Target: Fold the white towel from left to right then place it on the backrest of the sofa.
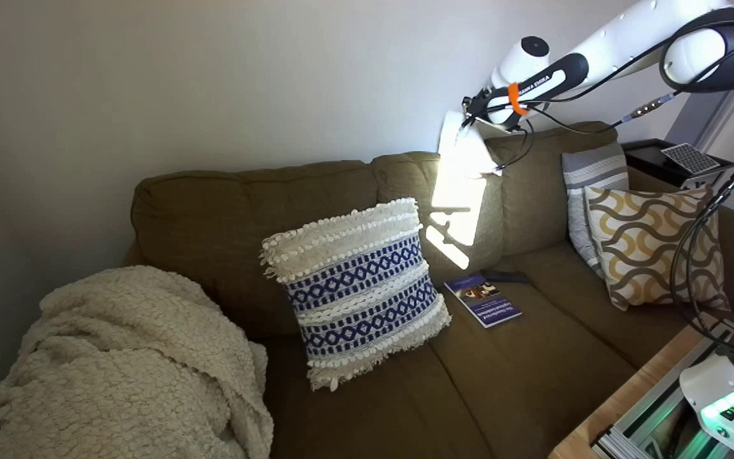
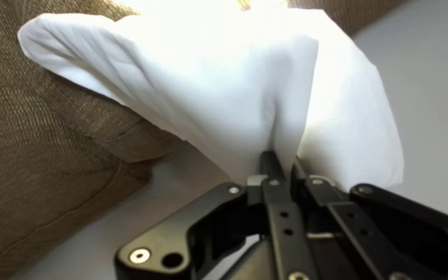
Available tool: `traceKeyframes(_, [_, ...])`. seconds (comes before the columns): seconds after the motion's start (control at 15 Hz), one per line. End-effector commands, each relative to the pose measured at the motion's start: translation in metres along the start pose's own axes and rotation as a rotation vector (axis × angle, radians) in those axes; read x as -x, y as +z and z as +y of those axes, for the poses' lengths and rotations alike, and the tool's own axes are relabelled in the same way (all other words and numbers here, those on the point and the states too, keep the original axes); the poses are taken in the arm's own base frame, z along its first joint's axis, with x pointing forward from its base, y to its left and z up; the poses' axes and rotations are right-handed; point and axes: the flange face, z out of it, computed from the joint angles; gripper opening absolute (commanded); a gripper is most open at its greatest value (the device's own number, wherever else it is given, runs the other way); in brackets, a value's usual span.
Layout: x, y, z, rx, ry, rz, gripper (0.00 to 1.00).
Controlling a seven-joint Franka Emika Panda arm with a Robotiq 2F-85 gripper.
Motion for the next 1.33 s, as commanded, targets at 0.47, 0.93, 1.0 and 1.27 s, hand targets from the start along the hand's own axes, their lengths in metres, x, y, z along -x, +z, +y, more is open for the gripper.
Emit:
traceKeyframes(0.47, [0.017, 0.011, -0.025, -0.11, 0.046, -0.127, 0.02])
traceKeyframes(0.93, [0.012, 0.011, -0.013, -0.044, 0.036, -0.169, 0.69])
traceKeyframes(1.0, [0.011, 0.011, -0.012, -0.039, 0.038, -0.17, 0.75])
traceKeyframes(1.27, [0.01, 0.006, -0.019, -0.075, 0.026, -0.181, 1.0])
